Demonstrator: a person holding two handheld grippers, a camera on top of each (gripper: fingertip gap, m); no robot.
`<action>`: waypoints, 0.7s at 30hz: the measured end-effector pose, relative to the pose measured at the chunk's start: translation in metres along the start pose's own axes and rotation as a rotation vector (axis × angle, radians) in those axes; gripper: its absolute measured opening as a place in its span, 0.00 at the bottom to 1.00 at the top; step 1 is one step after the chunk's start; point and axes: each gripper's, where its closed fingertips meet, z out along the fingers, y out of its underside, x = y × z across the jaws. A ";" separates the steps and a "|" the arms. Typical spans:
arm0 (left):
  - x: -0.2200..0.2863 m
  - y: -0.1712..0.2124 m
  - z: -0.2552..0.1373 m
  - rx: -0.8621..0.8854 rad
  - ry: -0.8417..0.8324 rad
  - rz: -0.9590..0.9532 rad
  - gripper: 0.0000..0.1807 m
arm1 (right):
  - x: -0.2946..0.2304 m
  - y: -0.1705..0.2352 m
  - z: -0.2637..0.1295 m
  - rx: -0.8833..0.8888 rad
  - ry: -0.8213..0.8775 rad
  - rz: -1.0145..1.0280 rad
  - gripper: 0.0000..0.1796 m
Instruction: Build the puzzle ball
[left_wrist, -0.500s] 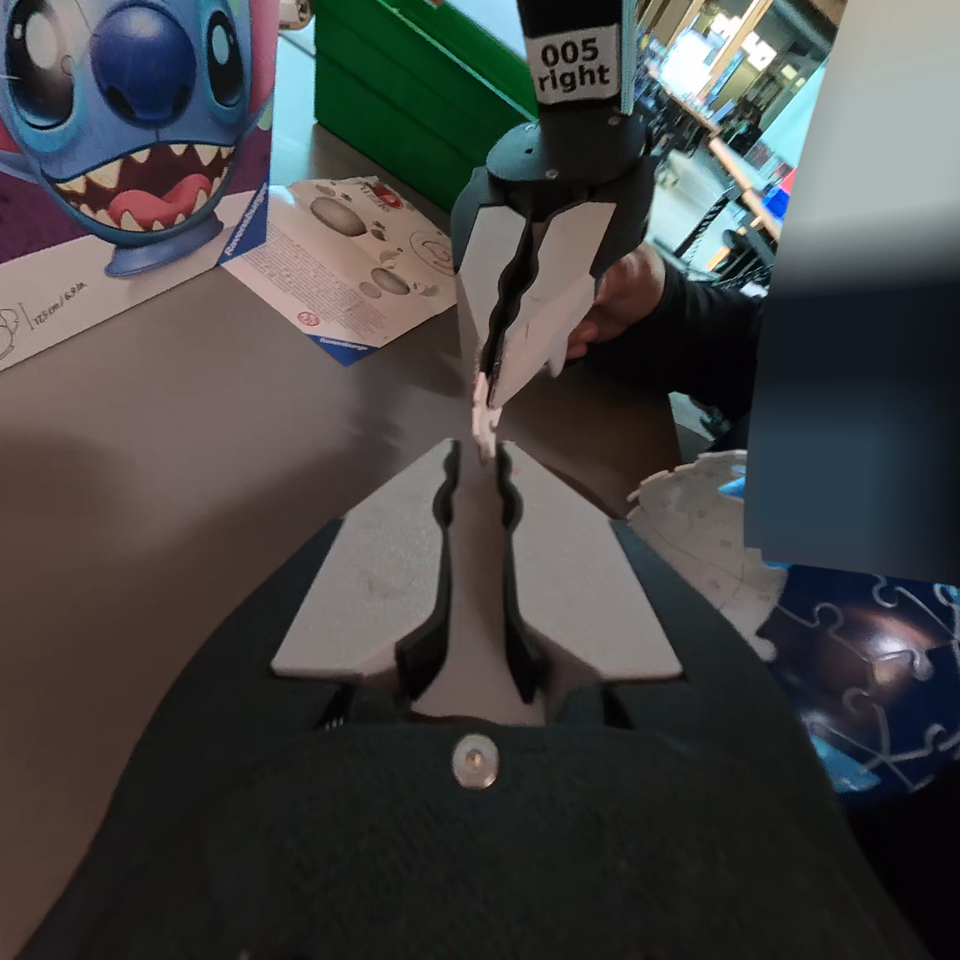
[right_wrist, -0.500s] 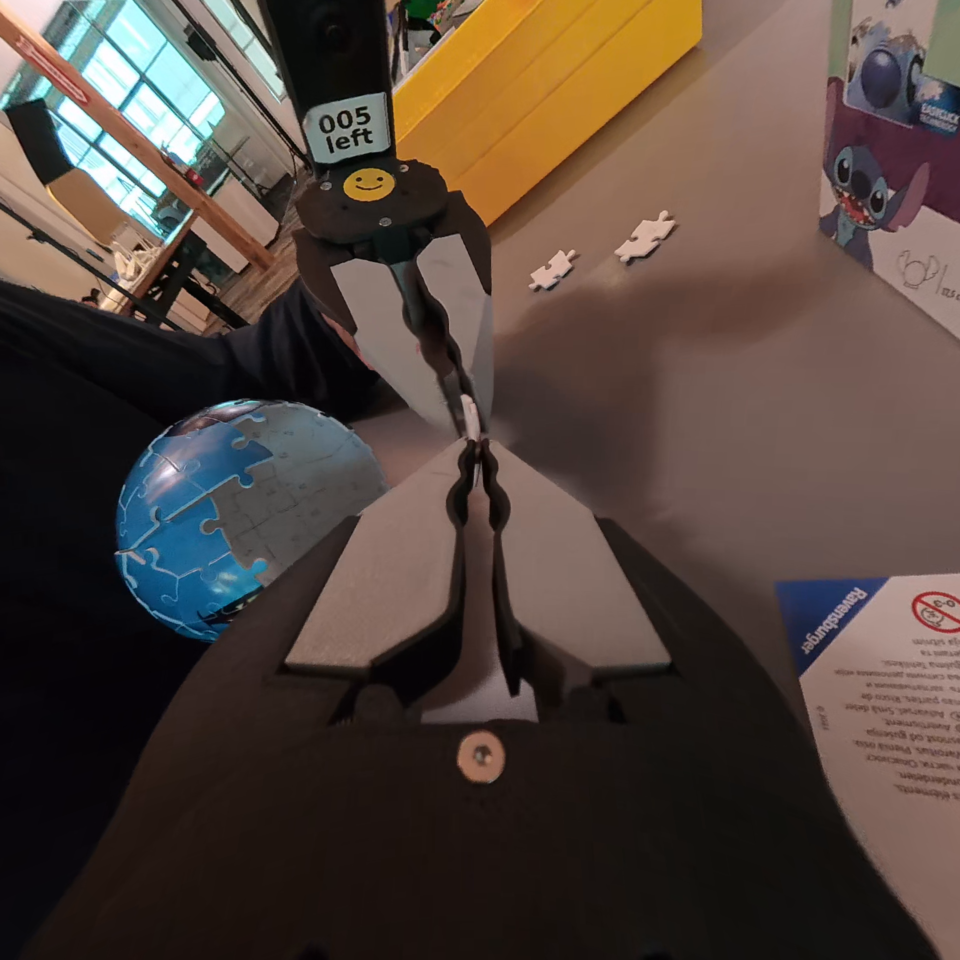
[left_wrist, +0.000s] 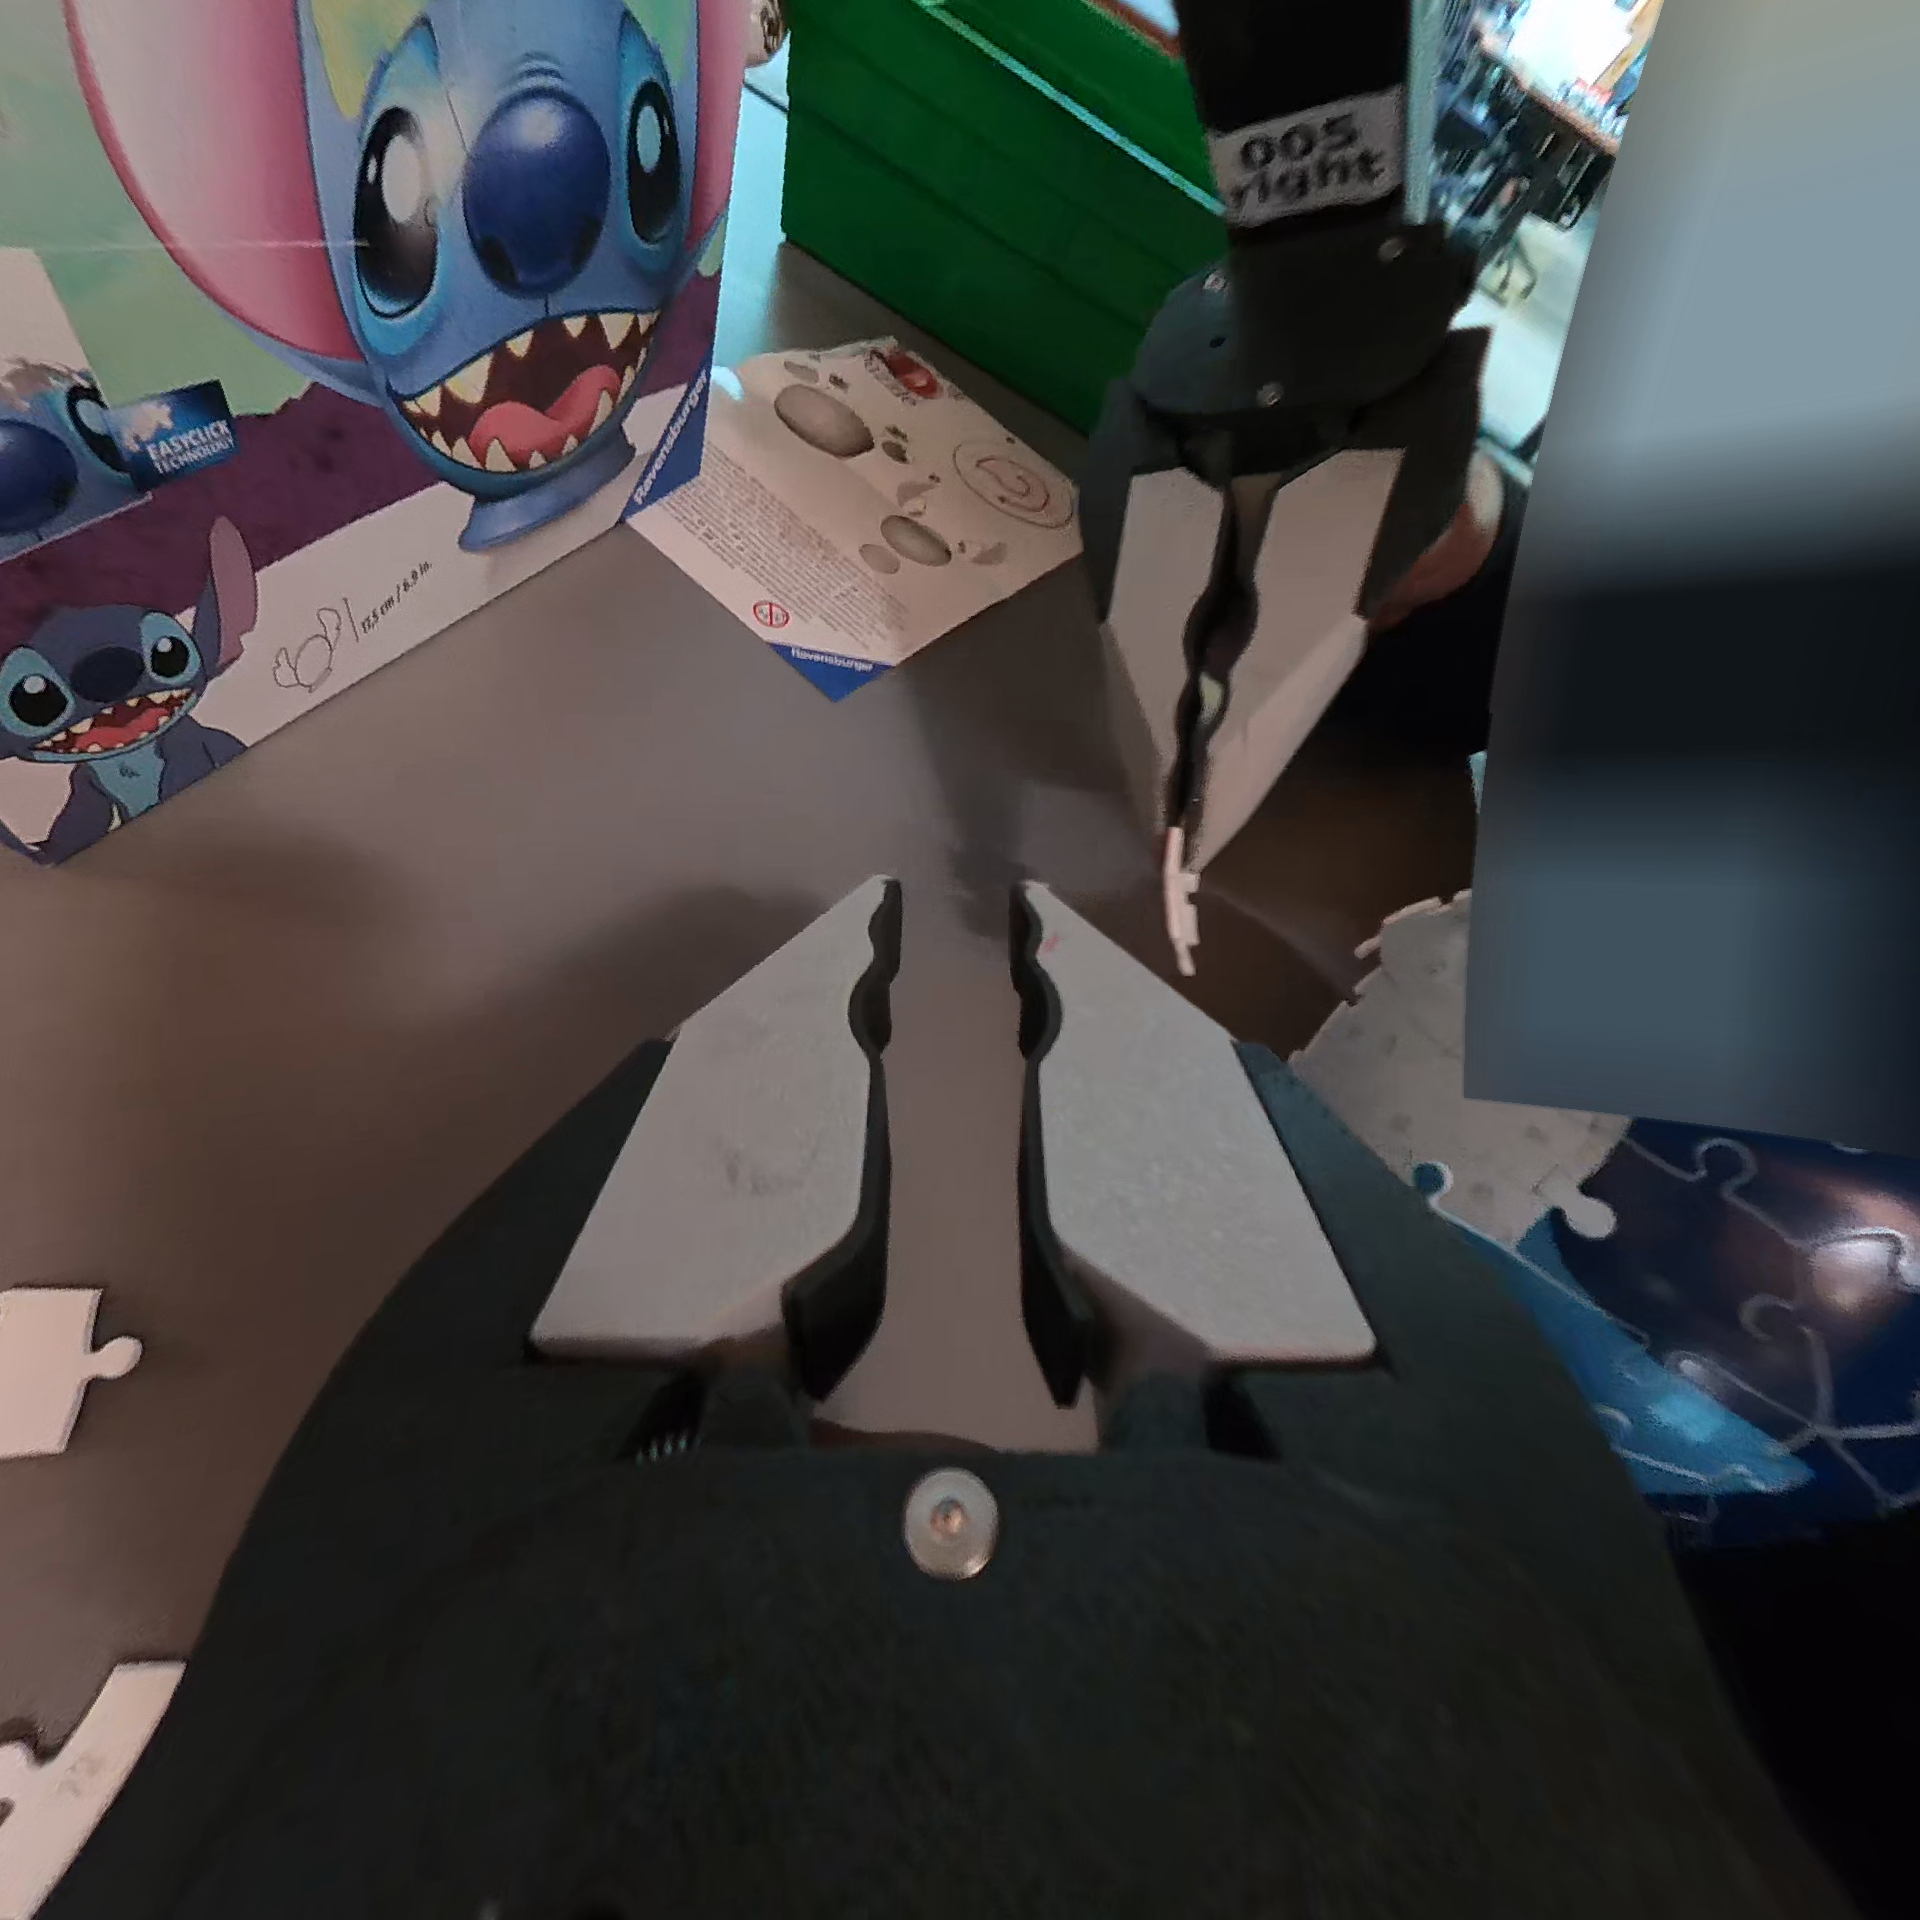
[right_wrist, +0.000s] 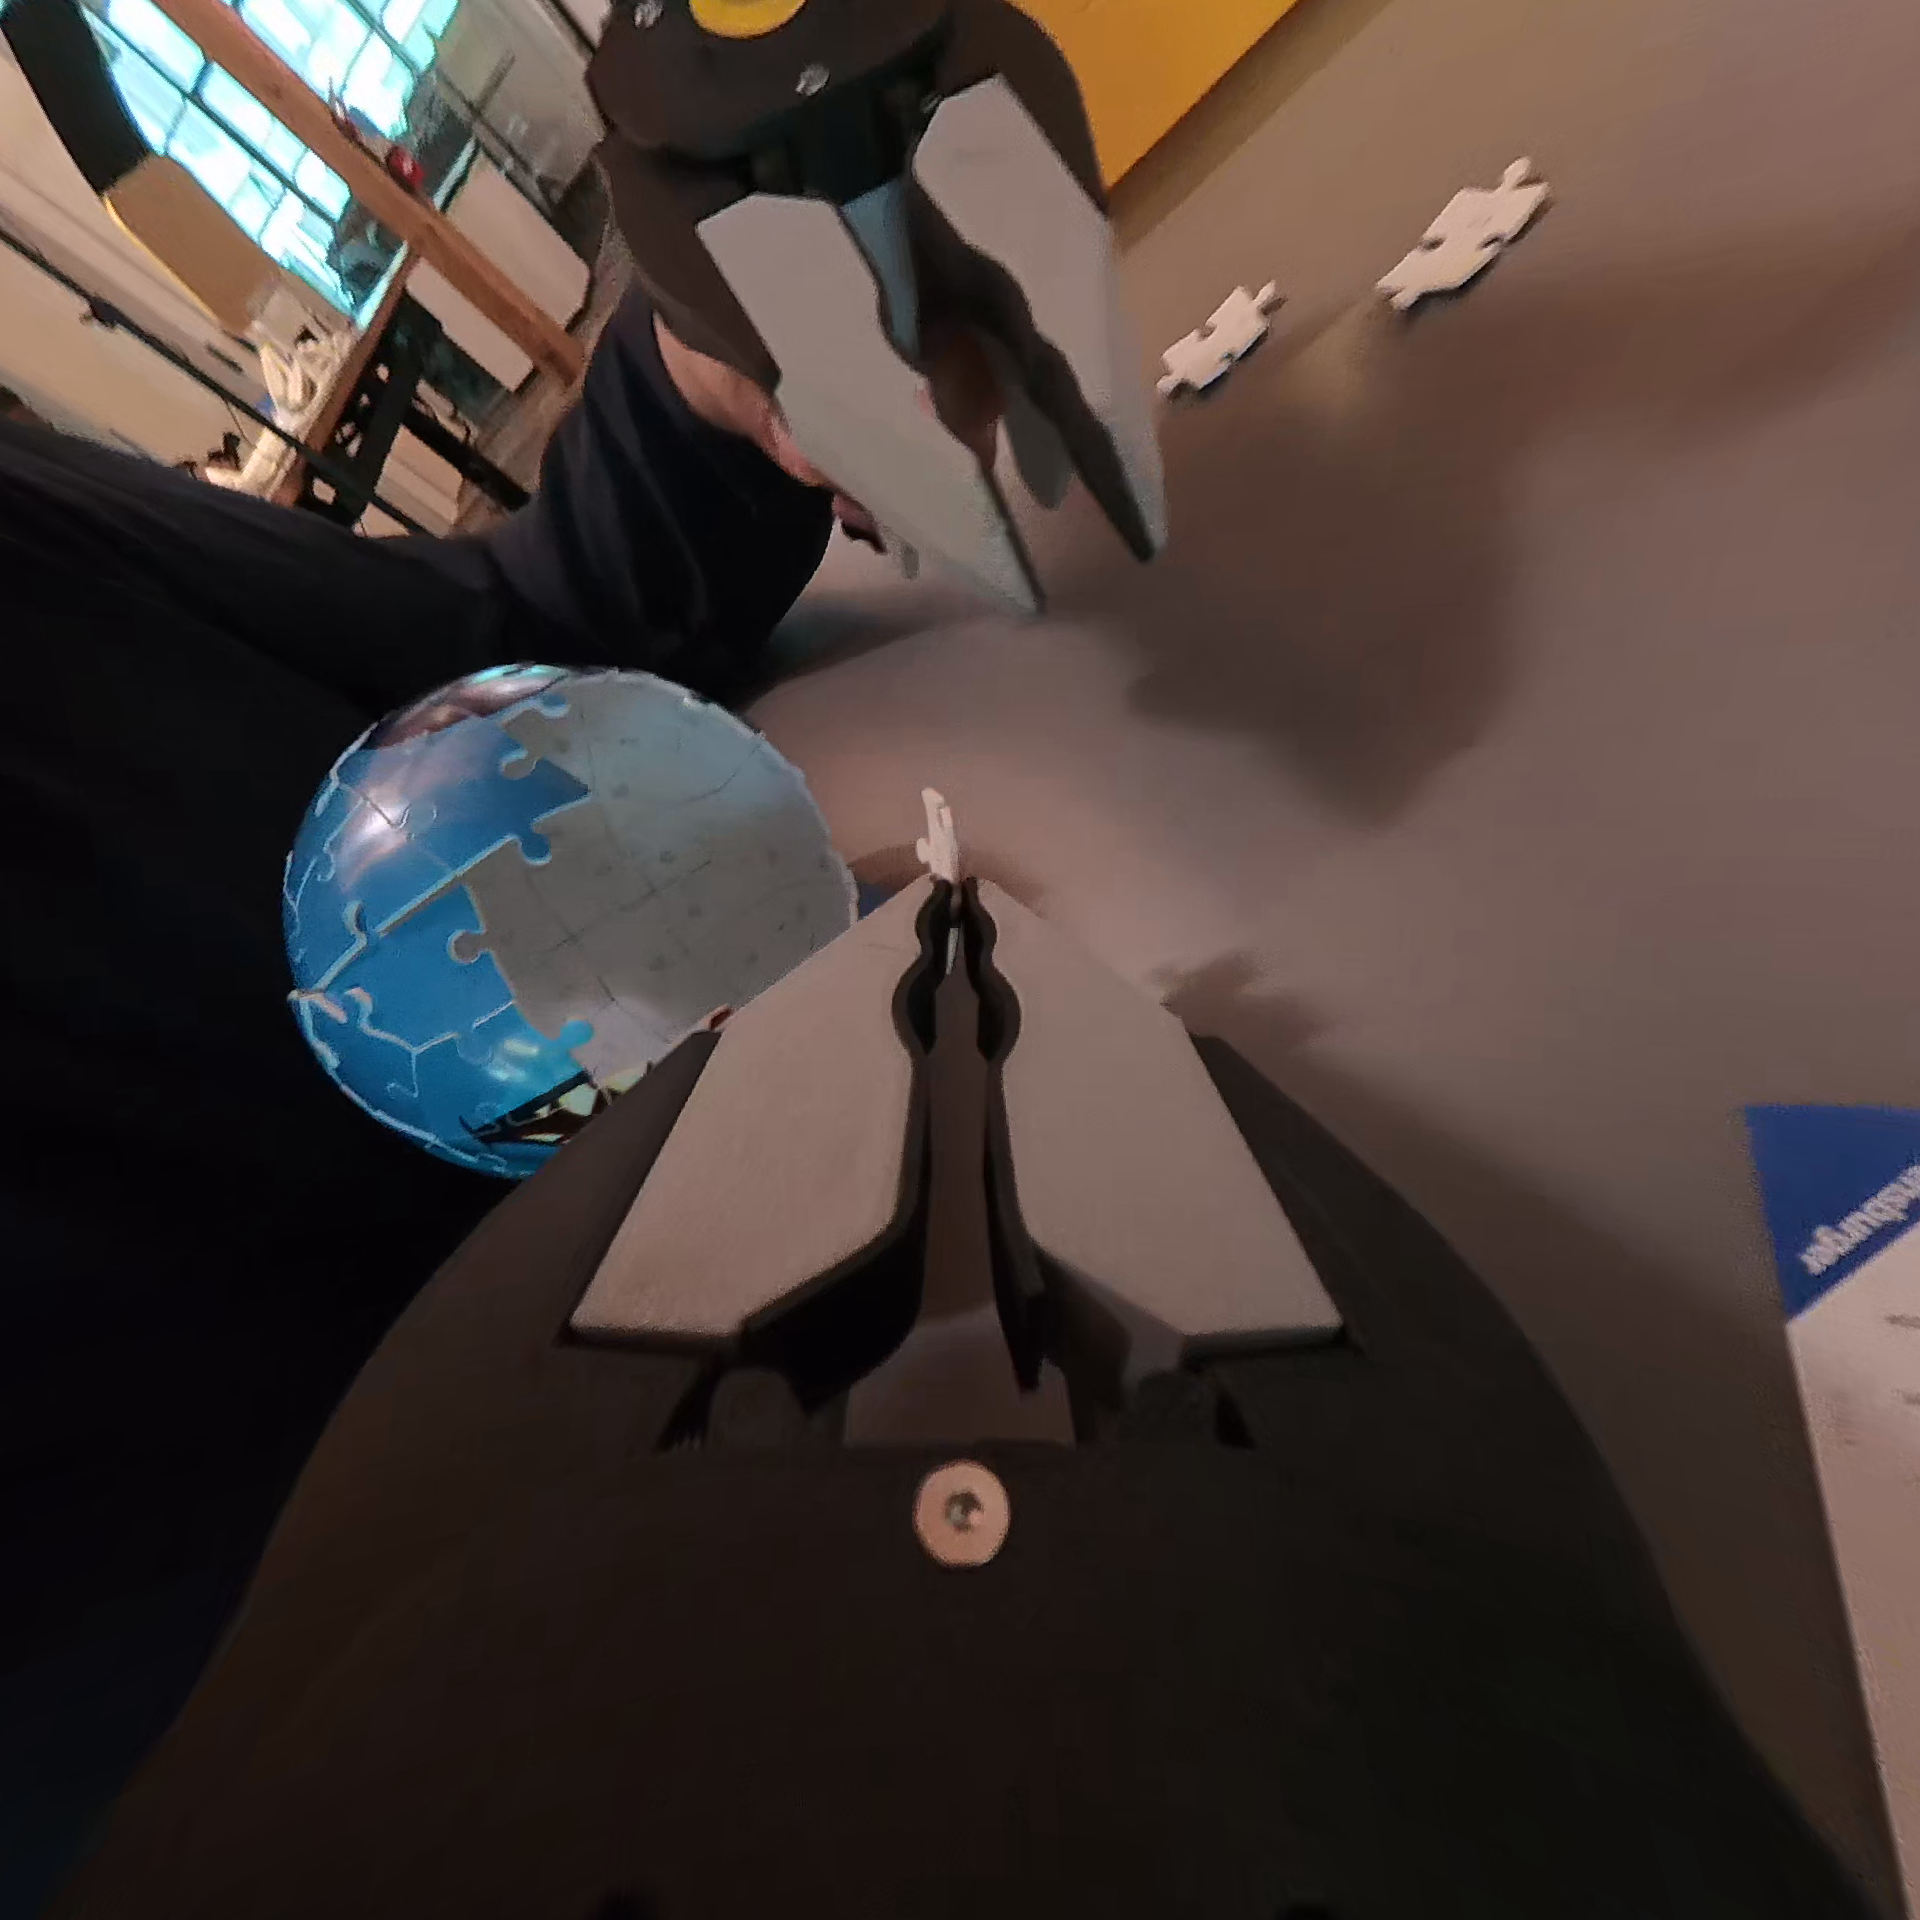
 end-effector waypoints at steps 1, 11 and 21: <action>0.000 0.003 0.001 -0.021 -0.005 0.014 0.10 | -0.004 0.003 0.002 -0.020 -0.007 -0.010 0.00; 0.019 0.020 0.005 -0.121 0.098 0.025 0.10 | -0.023 0.024 0.018 -0.180 -0.065 -0.014 0.00; 0.046 0.028 0.015 -0.178 0.209 0.049 0.09 | -0.022 0.029 0.020 -0.213 -0.060 0.068 0.00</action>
